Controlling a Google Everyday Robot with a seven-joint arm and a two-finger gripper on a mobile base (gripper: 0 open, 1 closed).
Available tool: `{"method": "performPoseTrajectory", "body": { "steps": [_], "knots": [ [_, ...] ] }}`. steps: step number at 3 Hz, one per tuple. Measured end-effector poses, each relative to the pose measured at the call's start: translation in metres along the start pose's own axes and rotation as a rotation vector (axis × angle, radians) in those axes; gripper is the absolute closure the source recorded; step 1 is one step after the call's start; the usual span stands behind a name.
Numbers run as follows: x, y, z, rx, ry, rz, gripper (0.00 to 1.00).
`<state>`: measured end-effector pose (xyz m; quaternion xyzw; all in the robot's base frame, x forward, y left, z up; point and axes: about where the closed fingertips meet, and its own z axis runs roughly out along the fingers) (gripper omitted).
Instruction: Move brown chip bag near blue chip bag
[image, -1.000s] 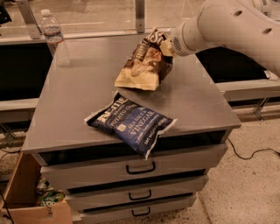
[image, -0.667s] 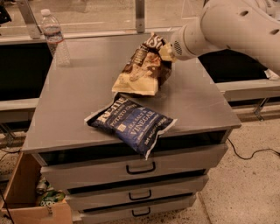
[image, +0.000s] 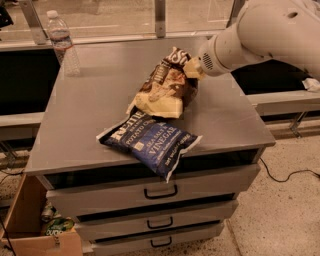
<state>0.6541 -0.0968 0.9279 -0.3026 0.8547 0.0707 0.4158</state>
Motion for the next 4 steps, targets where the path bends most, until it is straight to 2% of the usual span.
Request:
{"method": "performPoseTrajectory", "body": {
  "steps": [2,3,4],
  "knots": [
    [0.008,0.002,-0.001,-0.014,0.021,-0.01,0.12],
    [0.007,-0.007,-0.007,0.022,0.028,-0.025,0.0],
    [0.015,-0.035,-0.038,0.131,0.003,-0.037,0.0]
  ]
}}
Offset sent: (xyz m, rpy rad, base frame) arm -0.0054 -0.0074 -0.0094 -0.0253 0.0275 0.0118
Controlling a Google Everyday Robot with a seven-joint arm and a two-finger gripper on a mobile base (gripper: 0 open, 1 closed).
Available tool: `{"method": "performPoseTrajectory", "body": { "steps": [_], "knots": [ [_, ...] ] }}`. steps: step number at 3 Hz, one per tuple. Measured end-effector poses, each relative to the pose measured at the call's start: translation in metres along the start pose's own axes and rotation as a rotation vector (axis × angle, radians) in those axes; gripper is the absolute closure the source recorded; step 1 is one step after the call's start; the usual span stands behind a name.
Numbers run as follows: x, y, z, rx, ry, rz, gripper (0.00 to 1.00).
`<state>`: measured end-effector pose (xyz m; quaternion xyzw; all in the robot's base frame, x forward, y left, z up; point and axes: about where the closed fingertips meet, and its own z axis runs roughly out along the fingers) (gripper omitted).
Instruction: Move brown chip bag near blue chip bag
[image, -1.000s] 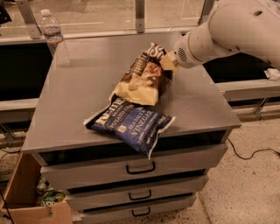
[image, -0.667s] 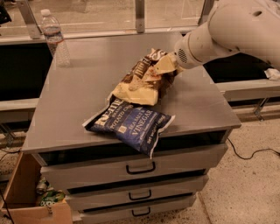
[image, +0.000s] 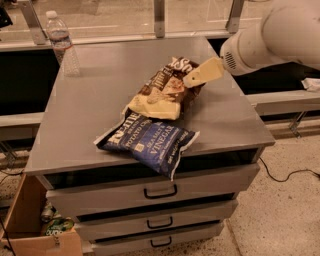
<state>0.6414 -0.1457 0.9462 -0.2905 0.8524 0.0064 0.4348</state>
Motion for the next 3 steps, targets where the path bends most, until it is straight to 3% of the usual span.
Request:
{"method": "performPoseTrajectory", "body": {
  "steps": [2,3],
  "knots": [
    [-0.01,-0.091,-0.089,0.262,-0.246,-0.052,0.0],
    [-0.017,-0.103,-0.102,0.309,-0.288,-0.104,0.0]
  ]
}}
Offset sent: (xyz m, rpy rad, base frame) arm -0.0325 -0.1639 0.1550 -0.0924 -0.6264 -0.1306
